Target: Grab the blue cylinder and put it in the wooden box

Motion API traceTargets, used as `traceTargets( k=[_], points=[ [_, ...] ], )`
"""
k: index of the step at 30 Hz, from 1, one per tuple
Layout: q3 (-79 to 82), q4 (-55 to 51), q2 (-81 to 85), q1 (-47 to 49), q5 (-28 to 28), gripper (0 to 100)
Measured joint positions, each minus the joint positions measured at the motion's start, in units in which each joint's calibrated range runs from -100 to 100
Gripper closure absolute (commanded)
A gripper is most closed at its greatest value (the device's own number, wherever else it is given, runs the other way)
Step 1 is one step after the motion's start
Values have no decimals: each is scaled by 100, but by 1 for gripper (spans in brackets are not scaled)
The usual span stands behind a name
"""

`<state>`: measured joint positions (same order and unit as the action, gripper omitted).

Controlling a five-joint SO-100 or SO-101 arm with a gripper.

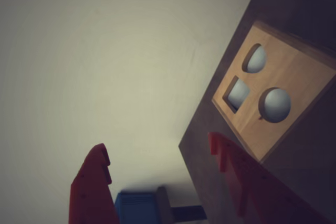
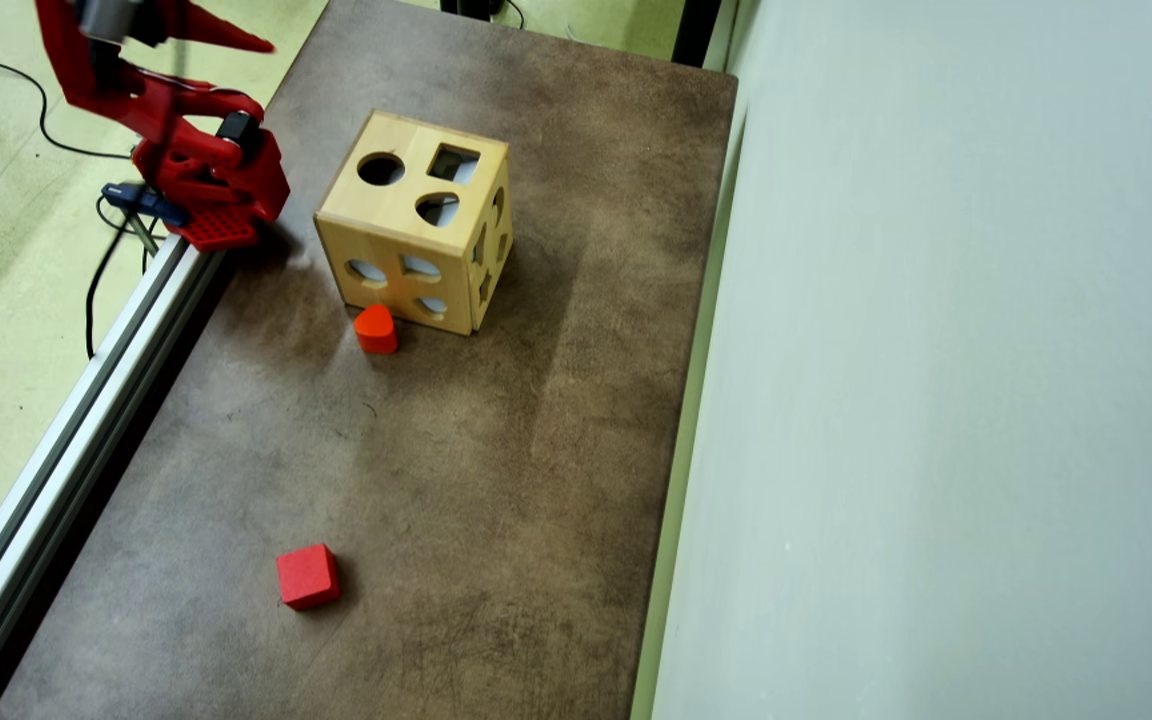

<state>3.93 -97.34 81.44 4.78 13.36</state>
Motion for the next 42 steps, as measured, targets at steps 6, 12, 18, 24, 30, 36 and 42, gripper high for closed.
traceTargets(
  k=[6,12,18,24,30,36,42],
  points=[
    [0,0,288,0,-15,70],
    [108,0,288,7,-376,76],
    [117,0,415,7,-821,84],
    [307,0,1034,7,-1099,84],
    [1246,0,1407,7,-1109,93],
    [1571,0,1407,7,-1109,98],
    [1580,0,1407,7,-1109,98]
  ],
)
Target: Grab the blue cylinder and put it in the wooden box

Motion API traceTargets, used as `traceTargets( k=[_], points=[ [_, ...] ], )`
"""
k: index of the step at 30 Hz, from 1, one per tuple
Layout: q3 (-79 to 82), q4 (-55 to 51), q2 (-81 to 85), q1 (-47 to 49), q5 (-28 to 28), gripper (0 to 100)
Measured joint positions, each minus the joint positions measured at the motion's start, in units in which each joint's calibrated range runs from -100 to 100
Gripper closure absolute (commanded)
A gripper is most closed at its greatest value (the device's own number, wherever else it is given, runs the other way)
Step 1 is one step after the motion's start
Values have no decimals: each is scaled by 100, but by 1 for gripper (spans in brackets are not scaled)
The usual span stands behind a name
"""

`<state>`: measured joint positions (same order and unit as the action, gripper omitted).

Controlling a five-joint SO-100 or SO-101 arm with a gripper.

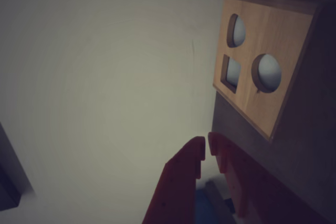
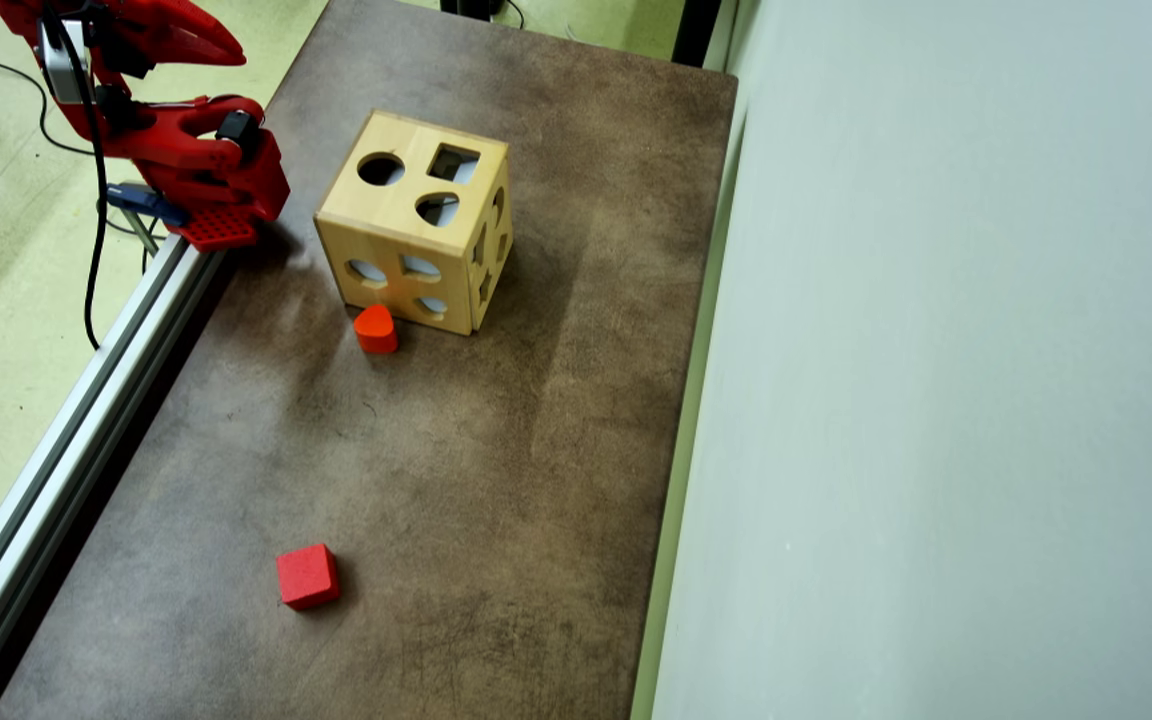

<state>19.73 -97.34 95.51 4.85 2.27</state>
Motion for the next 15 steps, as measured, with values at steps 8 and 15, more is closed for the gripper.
traceTargets(
  k=[8,15],
  points=[
    [18,0,0,0,0,98],
    [27,0,0,0,0,98]
  ],
)
